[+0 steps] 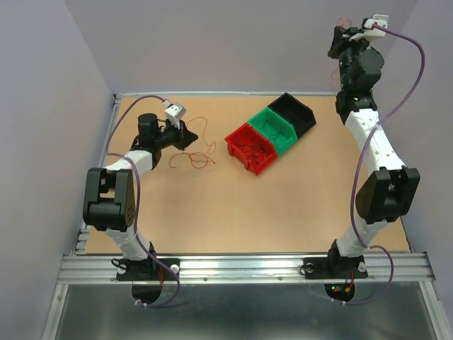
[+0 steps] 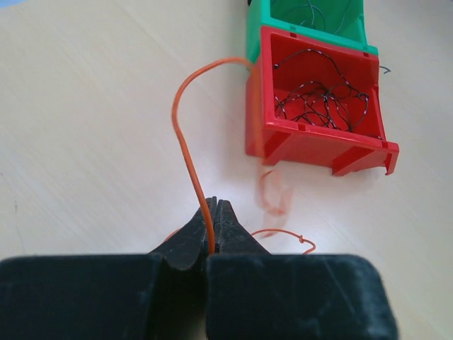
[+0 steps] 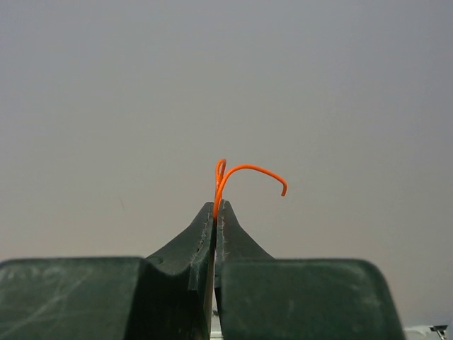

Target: Untangle the cables

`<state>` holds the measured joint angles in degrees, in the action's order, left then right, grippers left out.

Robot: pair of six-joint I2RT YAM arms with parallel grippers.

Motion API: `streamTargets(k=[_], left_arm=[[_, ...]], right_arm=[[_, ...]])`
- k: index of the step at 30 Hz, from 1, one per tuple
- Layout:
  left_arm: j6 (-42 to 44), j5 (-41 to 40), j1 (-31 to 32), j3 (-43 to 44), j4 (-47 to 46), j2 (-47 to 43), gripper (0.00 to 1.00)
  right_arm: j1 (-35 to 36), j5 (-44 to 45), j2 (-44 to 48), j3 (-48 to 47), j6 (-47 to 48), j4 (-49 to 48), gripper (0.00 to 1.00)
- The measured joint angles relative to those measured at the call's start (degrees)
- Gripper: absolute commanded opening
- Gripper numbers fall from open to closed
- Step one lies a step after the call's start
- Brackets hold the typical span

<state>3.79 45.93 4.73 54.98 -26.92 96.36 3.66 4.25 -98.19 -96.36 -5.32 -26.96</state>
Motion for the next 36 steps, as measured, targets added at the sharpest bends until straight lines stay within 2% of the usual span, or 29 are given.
streamTargets(k=[5,12,24,36], left_arm=[[0.4,-0.3,-0.2,-1.1,-0.8,-1.4,0.00],[0.9,-0.3,-0.2,-1.8,-1.2,-2.5,0.00],[0.9,-0.6,0.9,-2.0,-1.2,-2.8,0.00],[3.1,-1.2,2.6,-3.3,-1.1,-6.2,0.00]], right_arm=[[-2.5,-4.9,-4.1,-3.1,-2.7,1.8,0.01],[-2.8,-11.5,-5.0,-3.5,-5.3,3.7,0.01],[-2.6,-25.8,-17.6,-9.7,-14.2,-2.8,0.01],[3.6,-25.4,-28.7,-8.3,-11.1,-11.5,0.01]])
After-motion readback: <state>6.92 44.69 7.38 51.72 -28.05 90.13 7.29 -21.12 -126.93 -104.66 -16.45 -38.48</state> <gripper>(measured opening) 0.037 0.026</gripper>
